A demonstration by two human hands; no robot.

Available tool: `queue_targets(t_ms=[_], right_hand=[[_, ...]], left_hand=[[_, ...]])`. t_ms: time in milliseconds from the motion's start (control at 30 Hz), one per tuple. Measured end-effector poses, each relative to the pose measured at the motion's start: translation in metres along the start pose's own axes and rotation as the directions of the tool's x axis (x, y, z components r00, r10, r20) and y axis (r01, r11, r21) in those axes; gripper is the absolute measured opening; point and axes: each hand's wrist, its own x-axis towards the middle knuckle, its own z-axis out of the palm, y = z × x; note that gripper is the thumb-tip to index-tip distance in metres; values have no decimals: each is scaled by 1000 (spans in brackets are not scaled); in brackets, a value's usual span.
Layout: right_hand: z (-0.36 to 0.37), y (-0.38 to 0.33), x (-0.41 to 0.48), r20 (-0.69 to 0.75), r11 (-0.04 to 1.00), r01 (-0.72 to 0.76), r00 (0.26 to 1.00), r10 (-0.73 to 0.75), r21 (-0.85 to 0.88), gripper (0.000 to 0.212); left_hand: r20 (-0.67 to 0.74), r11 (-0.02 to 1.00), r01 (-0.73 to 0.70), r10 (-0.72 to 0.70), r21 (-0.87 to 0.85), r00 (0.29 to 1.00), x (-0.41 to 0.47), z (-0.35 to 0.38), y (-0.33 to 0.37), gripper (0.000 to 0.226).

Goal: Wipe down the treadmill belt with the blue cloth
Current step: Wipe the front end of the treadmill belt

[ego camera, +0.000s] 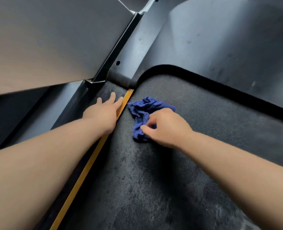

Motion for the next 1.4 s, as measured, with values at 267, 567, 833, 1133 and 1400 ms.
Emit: queue_targets(t_ms=[267,567,833,1133,1400], right_hand=[[46,26,17,-66,912,249,956,-285,-327,55],[35,4,49,-331,995,17,942,-47,-94,32],[10,14,88,-411,945,-308,880,239,-108,32],[23,-6,66,-255,972,58,960,-117,-226,26],[27,-9,52,-170,993,-69,984,52,-97,32]], left_hand=[[-13,999,-8,9,39,1000,-4,5,1,73],[-19,999,-12,12,30,1000,-3,5,0,74],[-1,999,-37,37,30,999,-1,2,-3,73],[1,999,-34,34,12,999,-1,2,-3,72],[58,999,-43,43,9,997,-1,-8,-2,77]])
